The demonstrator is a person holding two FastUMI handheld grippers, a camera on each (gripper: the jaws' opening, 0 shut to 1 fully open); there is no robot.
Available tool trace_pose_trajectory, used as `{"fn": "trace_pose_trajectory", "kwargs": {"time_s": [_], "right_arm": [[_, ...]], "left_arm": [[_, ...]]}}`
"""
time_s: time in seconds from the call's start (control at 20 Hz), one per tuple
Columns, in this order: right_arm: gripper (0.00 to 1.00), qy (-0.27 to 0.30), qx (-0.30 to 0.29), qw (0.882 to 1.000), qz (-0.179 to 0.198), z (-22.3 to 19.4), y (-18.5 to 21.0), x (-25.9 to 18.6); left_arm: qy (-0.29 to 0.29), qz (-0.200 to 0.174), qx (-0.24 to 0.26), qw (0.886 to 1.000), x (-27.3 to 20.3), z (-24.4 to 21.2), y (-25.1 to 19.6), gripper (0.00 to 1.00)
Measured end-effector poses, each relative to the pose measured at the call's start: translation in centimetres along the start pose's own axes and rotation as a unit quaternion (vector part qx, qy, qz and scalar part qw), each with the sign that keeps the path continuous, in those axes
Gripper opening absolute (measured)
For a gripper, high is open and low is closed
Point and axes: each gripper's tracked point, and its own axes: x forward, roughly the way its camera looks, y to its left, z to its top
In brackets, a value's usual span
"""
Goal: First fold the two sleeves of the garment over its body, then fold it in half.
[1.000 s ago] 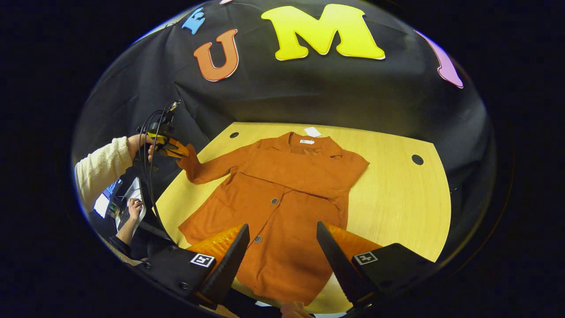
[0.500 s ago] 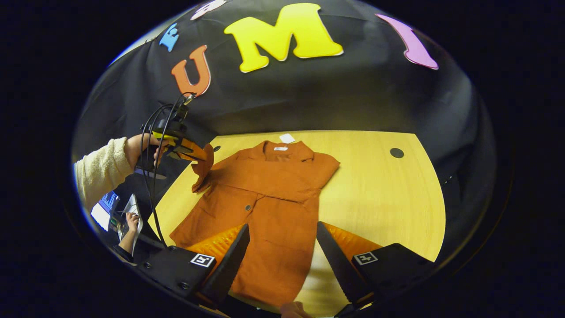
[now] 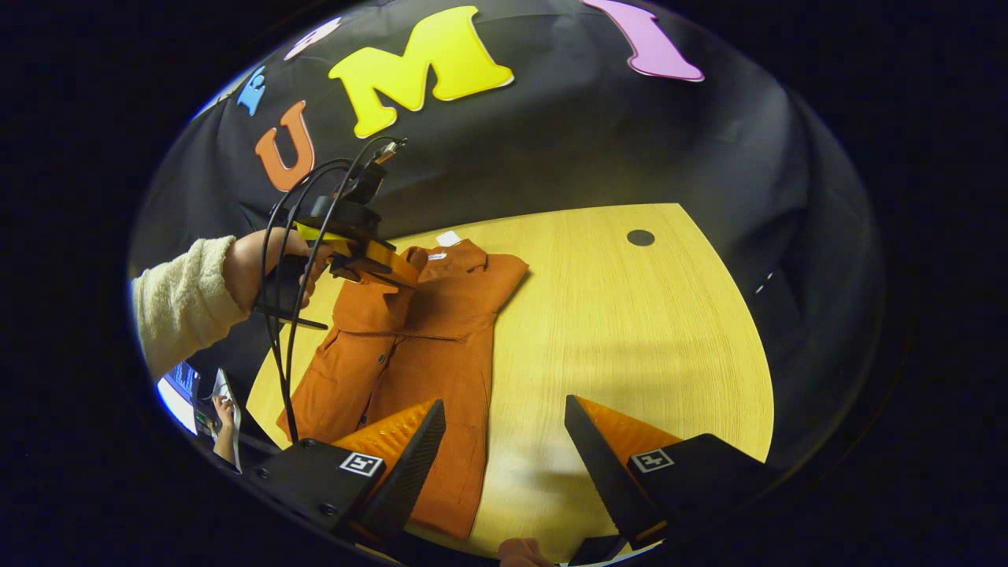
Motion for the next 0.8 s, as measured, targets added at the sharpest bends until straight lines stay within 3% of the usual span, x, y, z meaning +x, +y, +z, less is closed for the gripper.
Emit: {"fn": "trace_pose_trajectory", "kwargs": {"time_s": [0.25,0.4,0.45,0.55,0.6,0.65,0.7,0.8], "right_arm": [[0.98,0.009,0.016,1.000,-0.019,-1.9,-1.4,-0.6],[0.98,0.014,0.016,0.999,-0.025,-2.5,-1.4,-0.6],[0.98,0.016,0.015,0.999,-0.027,-2.8,-1.5,-0.5],[0.98,0.019,0.016,0.999,-0.029,-2.9,-1.2,-0.2],[0.98,0.020,0.015,0.999,-0.028,-3.0,-0.8,-0.1],[0.98,0.021,0.013,0.999,-0.027,-2.9,-0.3,0.0],[0.98,0.021,0.009,0.999,-0.026,-3.1,0.1,-0.1],[0.98,0.021,0.000,1.000,-0.022,-3.2,1.1,0.0]], "left_arm": [[0.011,-0.016,0.030,0.999,1.2,0.3,-4.1,0.03],[0.007,-0.034,0.015,0.999,0.6,1.4,-4.7,0.07],[0.006,-0.041,0.009,0.999,0.0,0.5,-5.3,0.00],[-0.001,-0.050,0.002,0.999,-0.1,1.3,-4.2,0.46],[-0.005,-0.057,0.002,0.998,-0.2,1.5,-4.5,0.49],[-0.013,-0.063,0.000,0.998,-0.4,1.6,-4.4,0.63],[-0.018,-0.071,-0.003,0.997,-1.0,1.6,-4.5,0.65],[-0.033,-0.076,-0.007,0.997,-2.0,1.5,-3.9,0.88]]}}
